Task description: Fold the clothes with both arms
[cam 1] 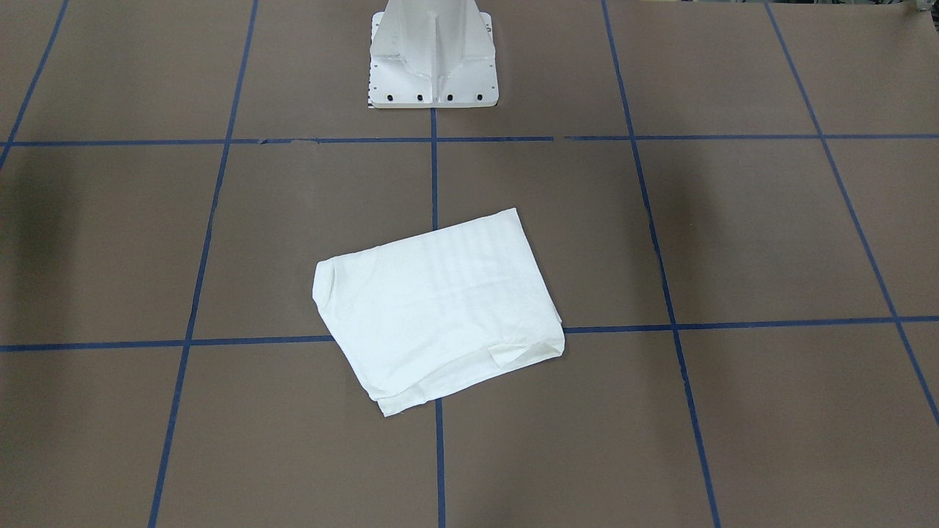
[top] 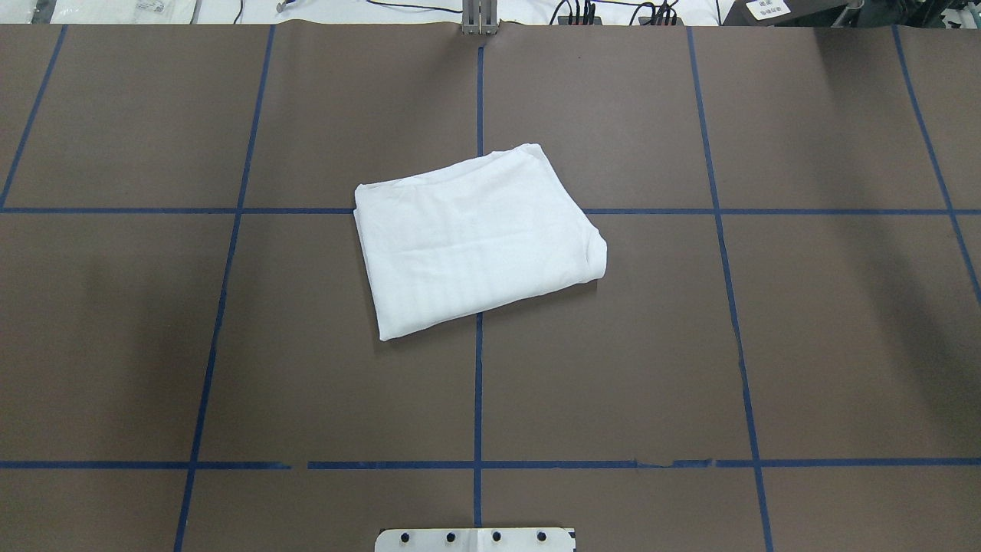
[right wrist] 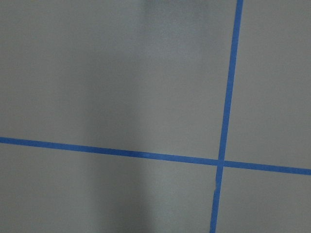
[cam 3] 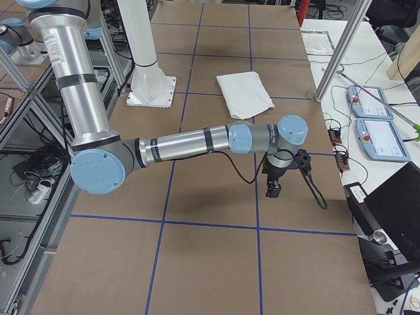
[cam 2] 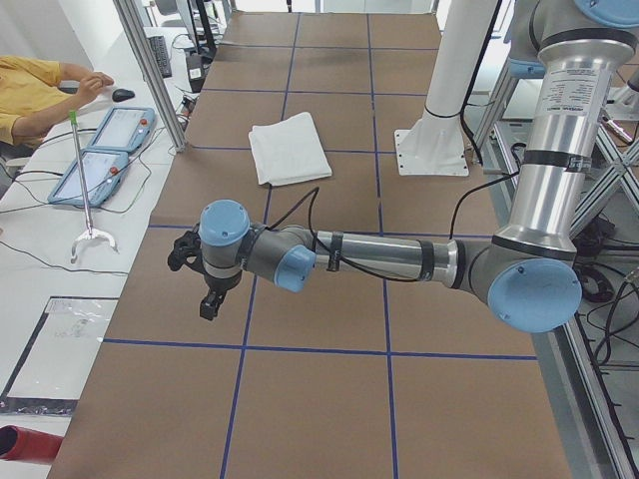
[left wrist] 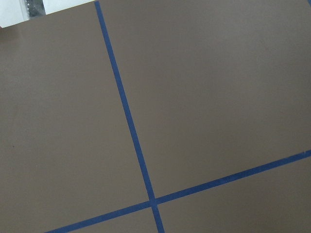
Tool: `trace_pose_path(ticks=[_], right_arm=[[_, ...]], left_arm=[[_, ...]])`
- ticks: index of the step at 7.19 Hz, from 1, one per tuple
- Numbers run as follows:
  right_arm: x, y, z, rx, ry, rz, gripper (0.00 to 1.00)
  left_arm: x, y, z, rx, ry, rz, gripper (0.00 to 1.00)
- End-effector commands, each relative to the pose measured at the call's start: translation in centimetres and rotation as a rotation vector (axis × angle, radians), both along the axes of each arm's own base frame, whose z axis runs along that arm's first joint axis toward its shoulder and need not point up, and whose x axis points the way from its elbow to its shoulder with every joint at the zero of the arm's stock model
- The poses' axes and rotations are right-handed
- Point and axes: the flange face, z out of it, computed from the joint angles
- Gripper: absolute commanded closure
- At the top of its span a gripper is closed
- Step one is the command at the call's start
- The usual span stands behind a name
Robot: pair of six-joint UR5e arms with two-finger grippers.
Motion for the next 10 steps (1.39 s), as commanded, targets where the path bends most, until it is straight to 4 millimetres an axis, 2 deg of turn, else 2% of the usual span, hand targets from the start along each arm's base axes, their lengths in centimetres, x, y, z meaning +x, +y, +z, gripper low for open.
trace_pose_path(ticks=[1,2,3,6,8,9,10], right_arm=[[-2.8,0.1,0.1,-0.003,0.0,-0.041,0.0],[-2.7,0.6,-1.2,0.021,-0.002,-0.039,0.0],[-2.6,1.0,-1.5,0.031,-0.003,-0.039,0.0],[-2.7,0.3,-2.5,0.042,-0.006,-0.033,0.0],[-2.7,0.3,-2.0,0.033,0.004,-0.032,0.0],[-2.1,0.6,-1.0,0.011,-0.001,-0.023,0.0],[-1.4,1.2,-0.2,-0.003,-0.004,-0.011,0.0]], left_arm=[[0.1,-1.5,-1.3,-0.021,0.003,-0.004,0.01],[-0.5,-1.7,-2.2,-0.032,-0.001,-0.009,0.01],[-1.1,-1.4,-2.6,-0.018,-0.002,-0.015,0.01],[-0.9,-1.4,-2.9,-0.01,-0.001,-0.014,0.01],[-0.5,-1.1,-1.4,-0.037,0.003,-0.011,0.01],[-0.5,-1.0,-0.1,-0.061,0.002,-0.011,0.0],[-0.5,-0.9,-0.1,-0.061,0.007,-0.01,0.0]])
